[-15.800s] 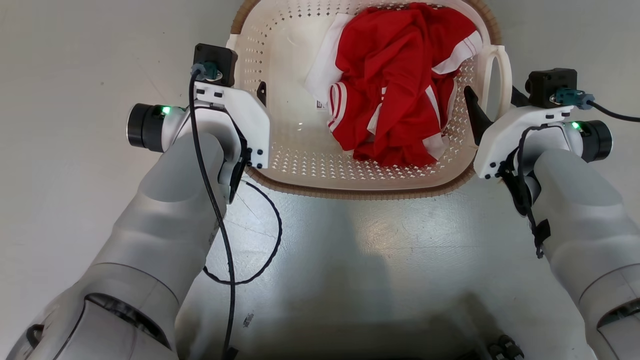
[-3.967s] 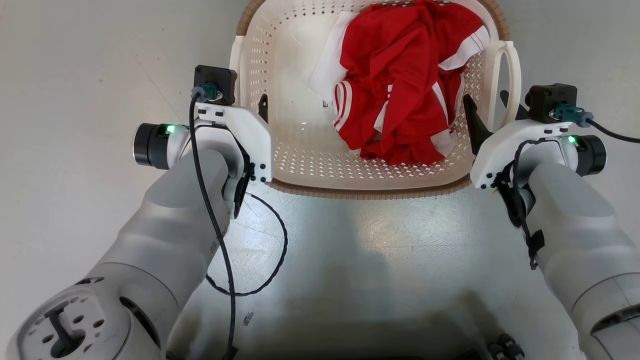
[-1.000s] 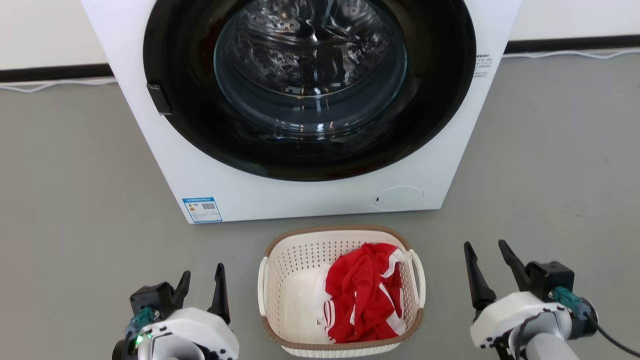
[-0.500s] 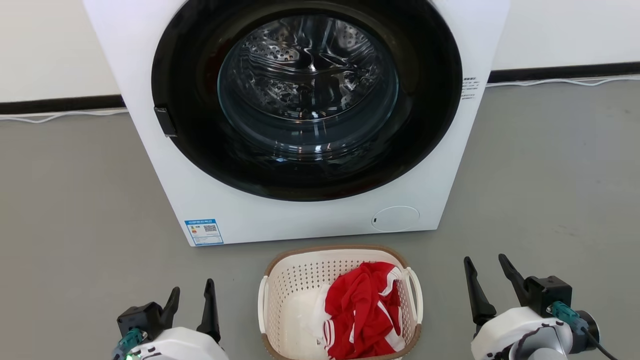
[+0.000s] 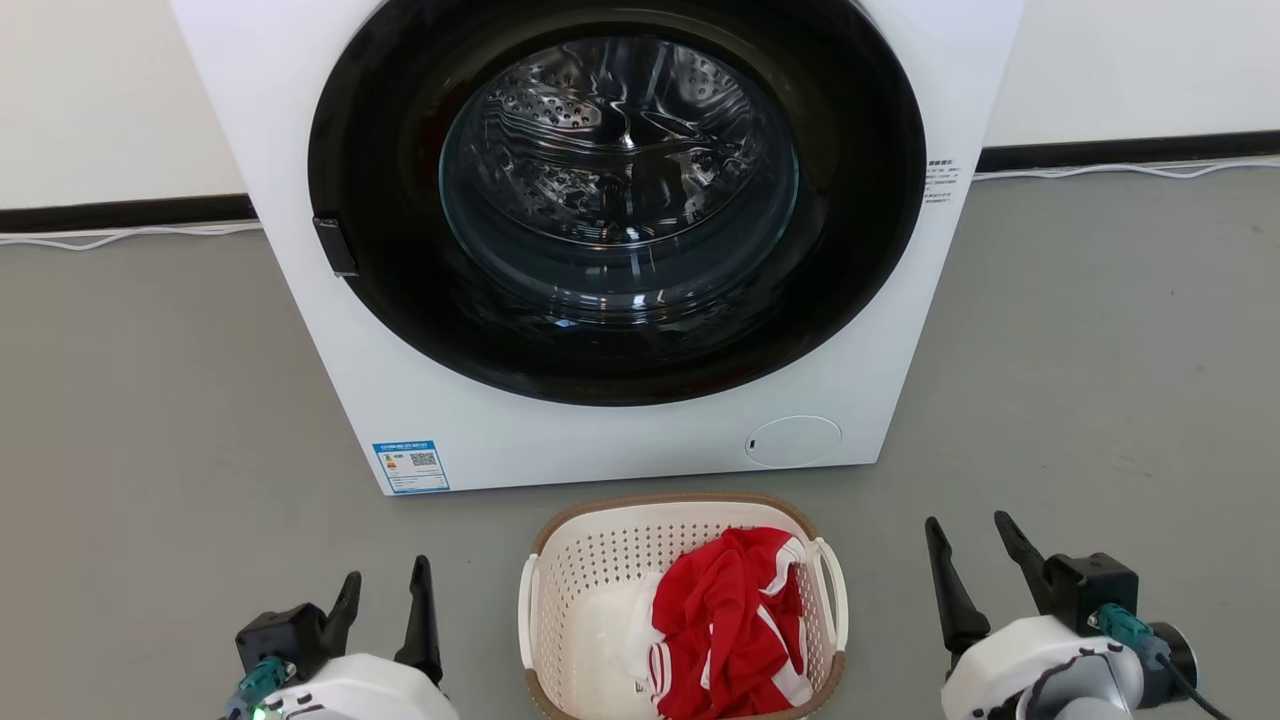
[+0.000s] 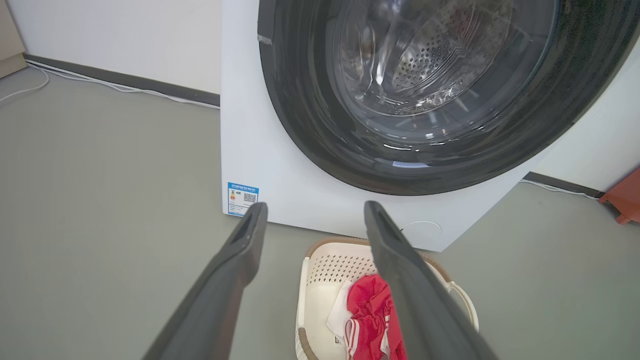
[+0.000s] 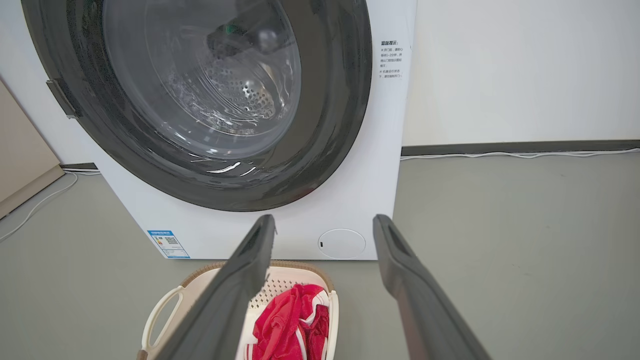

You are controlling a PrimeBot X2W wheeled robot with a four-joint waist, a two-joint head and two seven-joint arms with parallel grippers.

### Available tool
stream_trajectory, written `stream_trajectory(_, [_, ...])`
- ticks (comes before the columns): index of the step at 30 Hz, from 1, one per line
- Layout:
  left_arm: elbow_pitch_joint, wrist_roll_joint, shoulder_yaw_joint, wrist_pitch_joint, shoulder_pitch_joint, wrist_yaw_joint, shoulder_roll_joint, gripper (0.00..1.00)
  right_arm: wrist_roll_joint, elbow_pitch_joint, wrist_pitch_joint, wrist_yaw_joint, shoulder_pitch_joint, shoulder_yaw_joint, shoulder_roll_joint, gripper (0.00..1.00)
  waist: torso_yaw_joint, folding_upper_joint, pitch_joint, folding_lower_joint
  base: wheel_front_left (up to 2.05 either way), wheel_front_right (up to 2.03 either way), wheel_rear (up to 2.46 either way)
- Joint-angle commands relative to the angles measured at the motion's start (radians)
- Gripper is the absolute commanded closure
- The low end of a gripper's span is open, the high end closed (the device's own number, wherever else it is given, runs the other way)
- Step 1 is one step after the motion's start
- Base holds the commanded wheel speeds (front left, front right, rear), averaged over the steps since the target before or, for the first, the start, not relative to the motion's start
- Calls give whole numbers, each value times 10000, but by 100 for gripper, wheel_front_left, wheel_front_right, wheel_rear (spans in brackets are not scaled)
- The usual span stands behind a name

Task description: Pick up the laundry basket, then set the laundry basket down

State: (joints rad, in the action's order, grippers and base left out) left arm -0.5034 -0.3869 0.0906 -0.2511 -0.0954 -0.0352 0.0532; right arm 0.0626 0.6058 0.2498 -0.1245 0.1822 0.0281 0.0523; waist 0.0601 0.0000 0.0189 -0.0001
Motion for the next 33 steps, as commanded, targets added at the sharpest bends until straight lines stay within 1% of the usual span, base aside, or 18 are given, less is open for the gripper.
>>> stream_trajectory(1, [-3,-1,0,1,-1,3,0,100,7,0,0,0,1,1,0,100,0,0,0,1,0,0,0])
stream_trajectory(6, [-214,-230,-80,154,57,36,-19,100,256,229,-138,6,-80,109,-36,100,-14,0,-3,2,0,0,0])
stream_trajectory(10, [-119,-629,-153,282,56,89,-20,100,766,115,-301,4,-95,166,-36,100,-33,0,11,22,0,0,0])
stream_trajectory(15, [9,-1124,-214,408,66,155,-20,100,1412,-81,-407,1,-165,149,-35,100,-57,0,-15,2,0,0,0])
stream_trajectory(19, [84,-1419,-255,485,64,195,-20,100,1792,-197,-470,0,-197,143,-34,100,-72,0,-24,1,0,0,0])
stream_trajectory(20, [156,-1710,-298,565,63,234,-20,100,2163,-304,-540,-2,-224,147,-34,100,-86,0,-30,1,0,0,0])
stream_trajectory(33, [456,-2984,-502,931,45,407,-22,100,3776,-722,-897,-9,-302,216,-32,100,-148,0,-53,1,0,0,0])
